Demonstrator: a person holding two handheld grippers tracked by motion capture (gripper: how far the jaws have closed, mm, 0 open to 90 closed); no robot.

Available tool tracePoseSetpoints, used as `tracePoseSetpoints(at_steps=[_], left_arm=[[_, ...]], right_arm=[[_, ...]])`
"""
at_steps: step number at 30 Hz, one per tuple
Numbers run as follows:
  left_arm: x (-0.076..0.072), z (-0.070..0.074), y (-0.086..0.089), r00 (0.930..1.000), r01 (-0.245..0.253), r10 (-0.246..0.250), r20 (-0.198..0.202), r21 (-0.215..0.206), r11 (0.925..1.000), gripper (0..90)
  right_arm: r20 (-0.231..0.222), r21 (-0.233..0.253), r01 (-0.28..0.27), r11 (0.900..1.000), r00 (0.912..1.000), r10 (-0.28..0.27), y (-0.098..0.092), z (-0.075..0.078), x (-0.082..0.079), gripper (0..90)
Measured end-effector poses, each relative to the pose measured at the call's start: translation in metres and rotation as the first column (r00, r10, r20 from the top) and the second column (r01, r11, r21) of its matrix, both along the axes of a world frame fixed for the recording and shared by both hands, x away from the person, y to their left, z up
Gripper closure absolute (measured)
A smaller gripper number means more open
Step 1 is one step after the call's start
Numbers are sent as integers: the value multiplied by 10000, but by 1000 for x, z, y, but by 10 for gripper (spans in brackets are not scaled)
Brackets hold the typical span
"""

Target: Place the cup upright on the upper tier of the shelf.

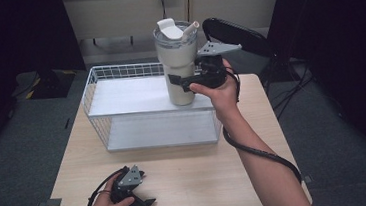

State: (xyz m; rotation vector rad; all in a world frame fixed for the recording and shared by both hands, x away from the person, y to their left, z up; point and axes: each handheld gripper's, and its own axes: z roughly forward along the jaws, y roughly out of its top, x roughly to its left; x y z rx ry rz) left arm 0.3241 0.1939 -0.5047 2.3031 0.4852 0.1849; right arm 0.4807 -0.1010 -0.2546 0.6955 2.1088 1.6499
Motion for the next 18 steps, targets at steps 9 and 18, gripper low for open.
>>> tracePoseSetpoints(at_steps=[9, 18], left_arm=[[0, 0, 0, 10000, 0, 0, 2, 2, 10000, 0], [0, 0, 0, 10000, 9, -9, 0, -8, 10000, 0]], right_arm=[[-65, 221, 112, 9997, 9999, -111, 0, -8, 10, 102], [-34, 288, 175, 9994, 9998, -174, -3, -15, 14, 101]])
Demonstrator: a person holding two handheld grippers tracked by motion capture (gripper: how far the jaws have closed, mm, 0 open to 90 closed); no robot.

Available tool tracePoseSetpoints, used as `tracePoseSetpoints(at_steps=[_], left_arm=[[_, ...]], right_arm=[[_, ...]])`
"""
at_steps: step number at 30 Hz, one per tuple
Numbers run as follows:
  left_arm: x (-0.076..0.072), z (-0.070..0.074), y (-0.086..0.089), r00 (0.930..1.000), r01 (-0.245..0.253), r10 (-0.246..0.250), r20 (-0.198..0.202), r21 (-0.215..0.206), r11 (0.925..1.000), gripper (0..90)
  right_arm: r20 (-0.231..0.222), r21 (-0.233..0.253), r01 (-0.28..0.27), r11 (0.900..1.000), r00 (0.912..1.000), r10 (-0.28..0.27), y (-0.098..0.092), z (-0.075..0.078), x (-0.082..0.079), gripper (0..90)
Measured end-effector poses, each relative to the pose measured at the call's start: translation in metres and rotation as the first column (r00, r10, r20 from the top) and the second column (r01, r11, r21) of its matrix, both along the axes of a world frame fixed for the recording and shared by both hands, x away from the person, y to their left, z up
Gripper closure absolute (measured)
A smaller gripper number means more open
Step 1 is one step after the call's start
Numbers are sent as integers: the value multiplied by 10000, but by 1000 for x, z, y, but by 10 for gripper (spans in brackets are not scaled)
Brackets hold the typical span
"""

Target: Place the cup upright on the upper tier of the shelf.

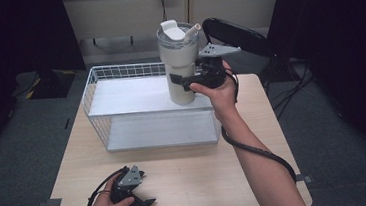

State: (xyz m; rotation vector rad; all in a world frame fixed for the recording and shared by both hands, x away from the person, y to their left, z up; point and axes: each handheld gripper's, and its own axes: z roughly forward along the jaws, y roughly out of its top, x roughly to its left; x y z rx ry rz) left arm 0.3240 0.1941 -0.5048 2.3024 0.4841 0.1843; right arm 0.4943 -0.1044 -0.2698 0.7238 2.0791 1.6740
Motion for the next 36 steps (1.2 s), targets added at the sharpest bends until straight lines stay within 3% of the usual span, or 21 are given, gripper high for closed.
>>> tracePoseSetpoints(at_steps=[20, 26, 31, 36], left_arm=[[0, 0, 1, 10000, 66, -66, 2, 33, 10000, 0], [0, 0, 1, 10000, 65, -65, 3, 34, 10000, 0], [0, 0, 1, 10000, 62, -62, 4, 34, 10000, 0], [0, 0, 1, 10000, 32, -32, -16, -12, 10000, 0]], right_arm=[[-83, -290, -23, 9996, 10000, 21, -4, -1, -4, 95], [-172, -527, 81, 9986, 9998, -91, -3, 1, -5, 93], [-293, -1168, 35, 9931, 9995, -69, -3, -4, -5, 93], [-420, -1110, 81, 9938, 9990, -129, -6, -10, -8, 103]])
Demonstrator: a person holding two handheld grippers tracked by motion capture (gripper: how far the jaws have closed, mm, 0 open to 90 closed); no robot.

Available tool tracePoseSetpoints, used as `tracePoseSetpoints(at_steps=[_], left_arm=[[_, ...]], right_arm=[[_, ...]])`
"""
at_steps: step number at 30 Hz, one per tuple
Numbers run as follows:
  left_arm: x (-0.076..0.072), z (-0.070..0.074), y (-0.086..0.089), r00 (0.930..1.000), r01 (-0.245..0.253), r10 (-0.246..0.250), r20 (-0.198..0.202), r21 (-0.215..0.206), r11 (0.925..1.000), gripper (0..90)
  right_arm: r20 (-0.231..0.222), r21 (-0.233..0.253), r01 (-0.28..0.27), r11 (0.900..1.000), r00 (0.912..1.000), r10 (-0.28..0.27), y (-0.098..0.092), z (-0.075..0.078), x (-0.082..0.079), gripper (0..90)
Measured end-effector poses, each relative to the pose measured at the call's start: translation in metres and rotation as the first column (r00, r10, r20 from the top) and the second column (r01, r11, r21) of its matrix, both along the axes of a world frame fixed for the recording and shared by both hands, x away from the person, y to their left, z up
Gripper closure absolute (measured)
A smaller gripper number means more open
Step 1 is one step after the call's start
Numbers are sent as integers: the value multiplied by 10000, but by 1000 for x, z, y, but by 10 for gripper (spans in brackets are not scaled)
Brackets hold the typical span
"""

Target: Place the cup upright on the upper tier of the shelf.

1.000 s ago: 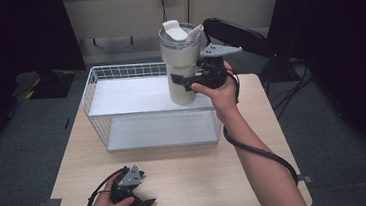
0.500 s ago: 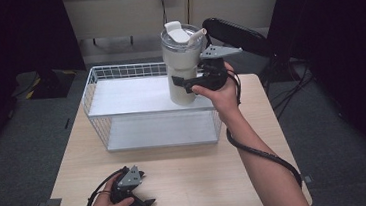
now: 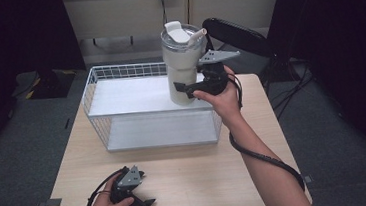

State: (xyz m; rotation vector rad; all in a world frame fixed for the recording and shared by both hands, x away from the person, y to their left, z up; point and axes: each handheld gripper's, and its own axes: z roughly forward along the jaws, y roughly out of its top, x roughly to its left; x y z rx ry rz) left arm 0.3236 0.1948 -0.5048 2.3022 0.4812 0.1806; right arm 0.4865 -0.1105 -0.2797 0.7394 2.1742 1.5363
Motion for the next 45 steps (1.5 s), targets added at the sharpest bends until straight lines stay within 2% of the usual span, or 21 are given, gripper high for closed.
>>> tracePoseSetpoints(at_steps=[4, 7, 10, 12, 14, 17, 20, 23, 26, 38, 45], left_arm=[[0, 0, 0, 10000, -17, 17, 17, -8, 10000, 0], [-1, 0, 0, 10000, -35, 35, -18, -50, 10000, 0], [-1, 0, 1, 10000, -26, 26, -15, -52, 10000, 0], [-1, 0, 1, 10000, -26, 26, -17, -52, 10000, 0], [-1, 0, 1, 10000, -24, 24, -21, -50, 10000, 0], [-1, 0, 1, 10000, -25, 25, -20, -53, 10000, 0], [-1, 0, 1, 10000, -24, 24, -17, -48, 10000, 0], [-1, 0, 1, 10000, -28, 28, -15, -53, 10000, 0], [-1, 0, 1, 10000, -35, 35, -15, -54, 10000, 0], [-1, 0, 1, 10000, -24, 24, -13, -47, 10000, 0], [-1, 0, 1, 10000, -27, 27, -11, -49, 10000, 0]], right_arm=[[-117, -365, 50, 9993, 9999, -54, -1, -3, -2, 110], [-241, -304, 72, 9995, 9997, -79, -4, -6, -4, 121], [-121, -388, 104, 9992, 9999, -108, -7, -6, -8, 127], [-316, -309, 161, 9994, 9994, -171, -8, -7, -9, 127], [-201, -375, 200, 9991, 9996, -208, -10, -7, -11, 128], [-233, -226, 128, 9997, 9996, -133, -13, -8, -15, 130], [-47, -391, 48, 9992, 10000, -50, -13, -9, -20, 129], [-81, -508, -67, 9987, 9999, 63, -15, -11, -24, 128], [-206, -368, -212, 9991, 9996, 204, -18, -13, -27, 130], [-382, -380, -754, 9964, 9965, 740, -20, -21, -46, 131], [-303, -449, -1030, 9937, 9944, 1017, -19, -22, -57, 132]])
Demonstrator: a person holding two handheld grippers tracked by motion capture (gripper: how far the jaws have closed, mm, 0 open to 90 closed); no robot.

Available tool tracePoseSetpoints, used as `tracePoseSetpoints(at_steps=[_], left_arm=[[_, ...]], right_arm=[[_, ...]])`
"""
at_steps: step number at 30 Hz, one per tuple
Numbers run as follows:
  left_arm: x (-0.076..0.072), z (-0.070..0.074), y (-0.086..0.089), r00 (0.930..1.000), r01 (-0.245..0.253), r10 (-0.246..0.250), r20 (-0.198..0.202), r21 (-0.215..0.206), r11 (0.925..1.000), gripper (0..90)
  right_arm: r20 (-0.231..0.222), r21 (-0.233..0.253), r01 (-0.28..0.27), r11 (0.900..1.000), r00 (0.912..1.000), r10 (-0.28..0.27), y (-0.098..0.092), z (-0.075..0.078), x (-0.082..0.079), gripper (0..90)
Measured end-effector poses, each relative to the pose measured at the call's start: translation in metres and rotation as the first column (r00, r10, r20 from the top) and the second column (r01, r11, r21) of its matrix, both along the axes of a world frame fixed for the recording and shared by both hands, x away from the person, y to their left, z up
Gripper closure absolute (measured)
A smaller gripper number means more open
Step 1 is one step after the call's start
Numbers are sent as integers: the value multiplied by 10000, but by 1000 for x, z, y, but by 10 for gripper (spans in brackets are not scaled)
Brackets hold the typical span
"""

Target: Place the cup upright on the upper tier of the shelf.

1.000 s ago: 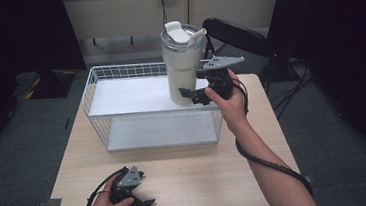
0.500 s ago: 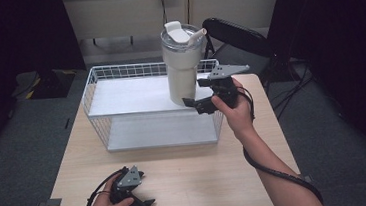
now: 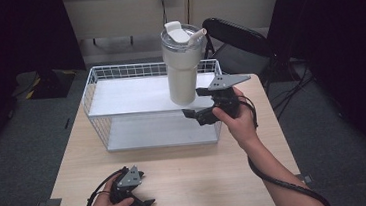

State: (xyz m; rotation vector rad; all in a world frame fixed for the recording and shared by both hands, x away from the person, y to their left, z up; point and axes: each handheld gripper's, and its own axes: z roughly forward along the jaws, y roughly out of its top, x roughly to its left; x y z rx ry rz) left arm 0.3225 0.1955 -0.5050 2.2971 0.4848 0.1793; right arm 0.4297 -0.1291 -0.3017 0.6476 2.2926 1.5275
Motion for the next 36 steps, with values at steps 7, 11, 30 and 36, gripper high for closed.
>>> tracePoseSetpoints(at_steps=[7, 11, 30, 36], left_arm=[[0, 0, 0, 10000, 1, -1, 0, 3, 10000, 0], [0, 0, 0, 10000, 3, -3, 4, 5, 10000, 0], [0, 0, 0, 10000, -3, 3, -66, -22, 10000, 0], [0, 0, 0, 10000, -12, 12, -63, -22, 10000, 0]], right_arm=[[3, 57, -208, 9998, 9998, 208, 0, -3, -8, 132], [2, 39, -329, 9995, 9995, 329, -1, -6, -12, 132], [-24, 79, -739, 9972, 9973, 740, -6, -20, -25, 131], [-95, 142, -838, 9964, 9964, 839, -9, -26, -29, 131]])
